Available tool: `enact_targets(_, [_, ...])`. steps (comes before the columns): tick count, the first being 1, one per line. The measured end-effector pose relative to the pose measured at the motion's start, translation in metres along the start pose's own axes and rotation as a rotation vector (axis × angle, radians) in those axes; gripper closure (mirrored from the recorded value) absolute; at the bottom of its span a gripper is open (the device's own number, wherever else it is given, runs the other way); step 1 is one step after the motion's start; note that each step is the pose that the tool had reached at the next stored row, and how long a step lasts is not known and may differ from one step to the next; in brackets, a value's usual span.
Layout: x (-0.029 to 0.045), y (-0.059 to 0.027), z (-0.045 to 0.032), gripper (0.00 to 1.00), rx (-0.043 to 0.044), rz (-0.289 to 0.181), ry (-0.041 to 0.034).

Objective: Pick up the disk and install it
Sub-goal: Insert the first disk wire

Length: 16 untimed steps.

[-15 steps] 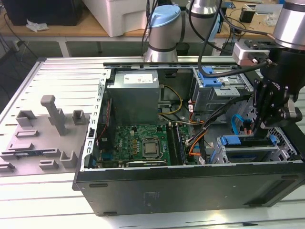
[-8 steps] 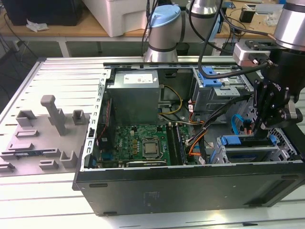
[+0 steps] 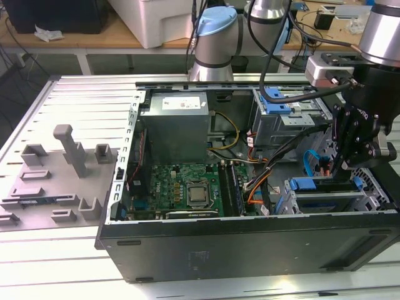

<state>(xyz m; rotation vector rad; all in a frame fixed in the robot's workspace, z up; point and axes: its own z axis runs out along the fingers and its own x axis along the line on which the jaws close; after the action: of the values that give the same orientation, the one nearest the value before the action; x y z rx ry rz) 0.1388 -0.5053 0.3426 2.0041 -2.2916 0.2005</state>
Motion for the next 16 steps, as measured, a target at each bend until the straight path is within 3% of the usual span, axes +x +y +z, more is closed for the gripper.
enact_targets(16, [0.0001,0.0,0.0023,0.83,0.0004,-0.003,-0.0003])
